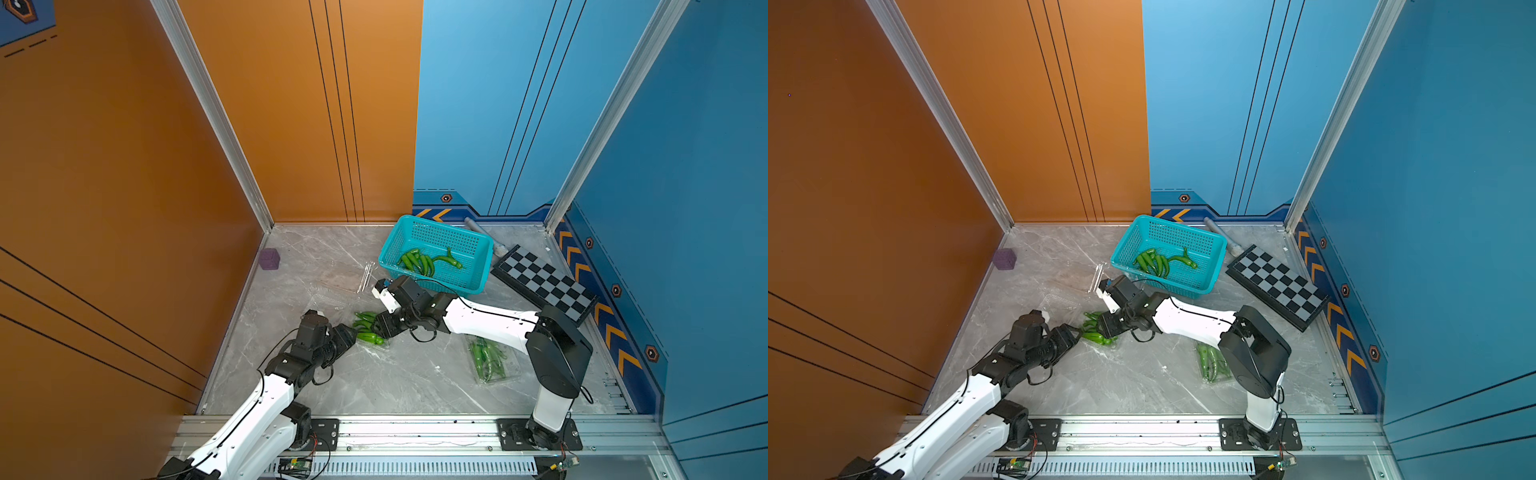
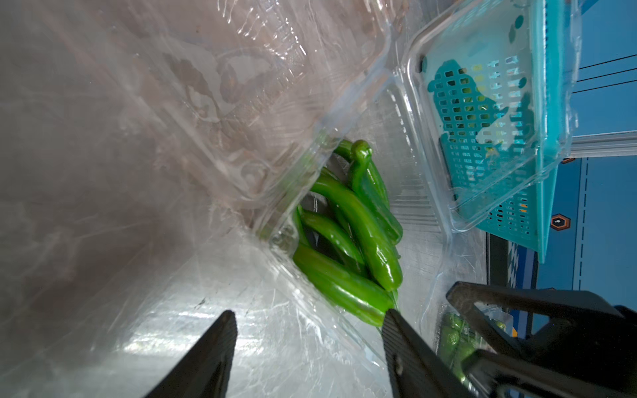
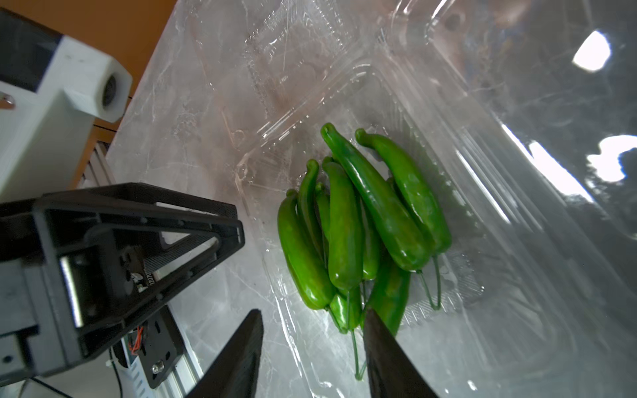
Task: Take small green peppers out of containers
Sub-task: Pick up the green pepper from the packing box.
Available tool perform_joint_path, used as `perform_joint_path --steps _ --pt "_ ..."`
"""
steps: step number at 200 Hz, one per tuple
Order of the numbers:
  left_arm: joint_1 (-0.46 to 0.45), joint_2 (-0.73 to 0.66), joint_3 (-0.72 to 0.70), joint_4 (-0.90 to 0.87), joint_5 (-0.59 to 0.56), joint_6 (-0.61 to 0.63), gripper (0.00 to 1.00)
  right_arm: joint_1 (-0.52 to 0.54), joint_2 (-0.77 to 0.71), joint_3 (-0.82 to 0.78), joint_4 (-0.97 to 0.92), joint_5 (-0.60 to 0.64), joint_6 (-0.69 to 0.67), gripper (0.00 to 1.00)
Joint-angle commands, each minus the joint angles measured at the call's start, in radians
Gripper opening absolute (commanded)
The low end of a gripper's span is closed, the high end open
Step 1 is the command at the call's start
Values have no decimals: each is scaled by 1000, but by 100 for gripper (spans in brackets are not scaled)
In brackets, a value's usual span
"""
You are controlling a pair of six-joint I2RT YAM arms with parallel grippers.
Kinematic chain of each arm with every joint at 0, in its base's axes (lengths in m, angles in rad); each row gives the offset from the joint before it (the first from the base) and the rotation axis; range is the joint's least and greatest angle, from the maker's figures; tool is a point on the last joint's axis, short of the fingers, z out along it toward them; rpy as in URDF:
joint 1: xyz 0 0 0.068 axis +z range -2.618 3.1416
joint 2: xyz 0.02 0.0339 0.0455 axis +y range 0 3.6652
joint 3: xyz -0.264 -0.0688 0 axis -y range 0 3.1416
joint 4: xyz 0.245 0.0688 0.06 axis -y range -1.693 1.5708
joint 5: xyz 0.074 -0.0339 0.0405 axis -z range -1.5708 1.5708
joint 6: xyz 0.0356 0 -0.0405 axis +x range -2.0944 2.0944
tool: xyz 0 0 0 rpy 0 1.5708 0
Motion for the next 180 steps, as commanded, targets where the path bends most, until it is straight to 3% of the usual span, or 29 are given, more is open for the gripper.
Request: perform_joint_path --steps 1,180 --pt "13 5 -17 0 -9 14 69 -11 22 -16 72 -65 67 49" --pt "31 52 -26 55 21 20 69 -13 117 -39 132 -70 105 46"
